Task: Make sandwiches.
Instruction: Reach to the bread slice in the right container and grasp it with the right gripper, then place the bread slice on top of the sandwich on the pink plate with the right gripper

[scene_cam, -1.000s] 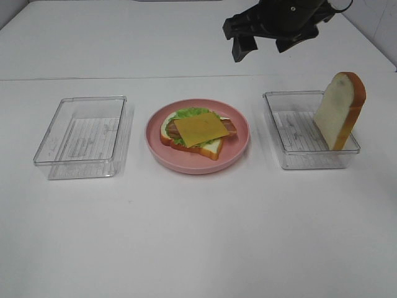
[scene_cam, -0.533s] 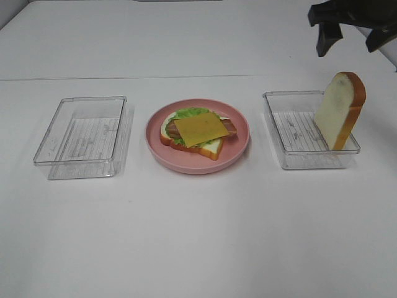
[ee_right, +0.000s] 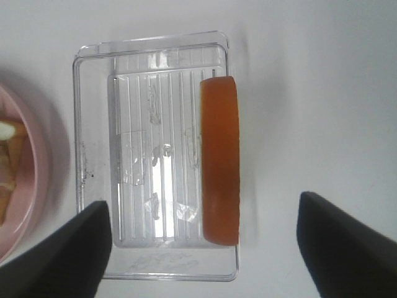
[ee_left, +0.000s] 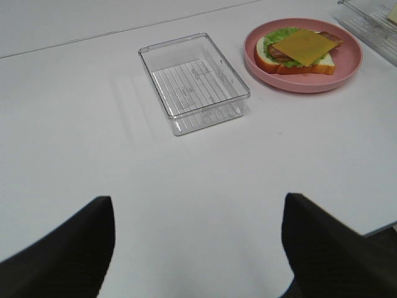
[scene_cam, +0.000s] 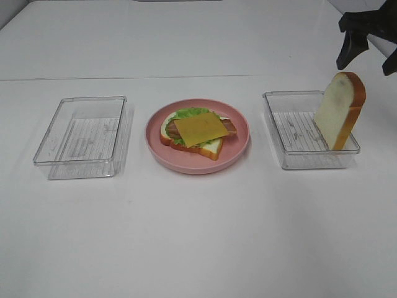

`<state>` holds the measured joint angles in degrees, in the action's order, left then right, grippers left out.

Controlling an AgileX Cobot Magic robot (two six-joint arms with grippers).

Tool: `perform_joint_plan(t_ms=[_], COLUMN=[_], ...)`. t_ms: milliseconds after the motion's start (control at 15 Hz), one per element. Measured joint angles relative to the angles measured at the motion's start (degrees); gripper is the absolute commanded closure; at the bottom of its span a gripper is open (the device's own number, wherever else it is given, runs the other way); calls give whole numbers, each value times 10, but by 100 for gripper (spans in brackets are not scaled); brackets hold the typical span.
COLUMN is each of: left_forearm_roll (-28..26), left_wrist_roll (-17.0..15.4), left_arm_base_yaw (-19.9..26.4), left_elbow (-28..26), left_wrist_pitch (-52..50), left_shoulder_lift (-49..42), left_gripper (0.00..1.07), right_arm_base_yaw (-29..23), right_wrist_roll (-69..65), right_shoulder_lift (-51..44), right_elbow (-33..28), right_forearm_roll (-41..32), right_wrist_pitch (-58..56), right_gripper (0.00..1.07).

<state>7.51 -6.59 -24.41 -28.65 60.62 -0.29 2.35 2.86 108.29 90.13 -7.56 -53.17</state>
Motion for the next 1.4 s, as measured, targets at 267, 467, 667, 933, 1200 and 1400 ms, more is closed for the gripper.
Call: perform_joint_plan(t_ms=[267, 467, 667, 933, 1200, 1400], left_forearm_roll=[0, 0, 0, 0, 0, 0], left_wrist_roll=[0, 0, 0, 0, 0, 0], left_arm_base_yaw=[0, 0, 0, 0, 0, 0], left_elbow=[0, 0, 0, 0, 0, 0], left_wrist_pitch=[0, 0, 0, 0, 0, 0], left_shoulder_lift=[0, 0, 0, 0, 0, 0], left_gripper=[35, 35, 35, 35, 35, 35], right_arm_base_yaw=[1, 1, 1, 1, 1, 1], right_wrist_roll=[6, 6, 7, 11, 13, 15], right_shoulder_lift=[31, 59, 81, 86, 86, 74], right_elbow=[0, 0, 0, 0, 0, 0], right_forearm_roll=[-3, -4, -4, -4, -5, -34], right_wrist_pitch=[3, 17, 22, 26, 25, 25], right_gripper=[30, 31, 52, 100, 107, 107])
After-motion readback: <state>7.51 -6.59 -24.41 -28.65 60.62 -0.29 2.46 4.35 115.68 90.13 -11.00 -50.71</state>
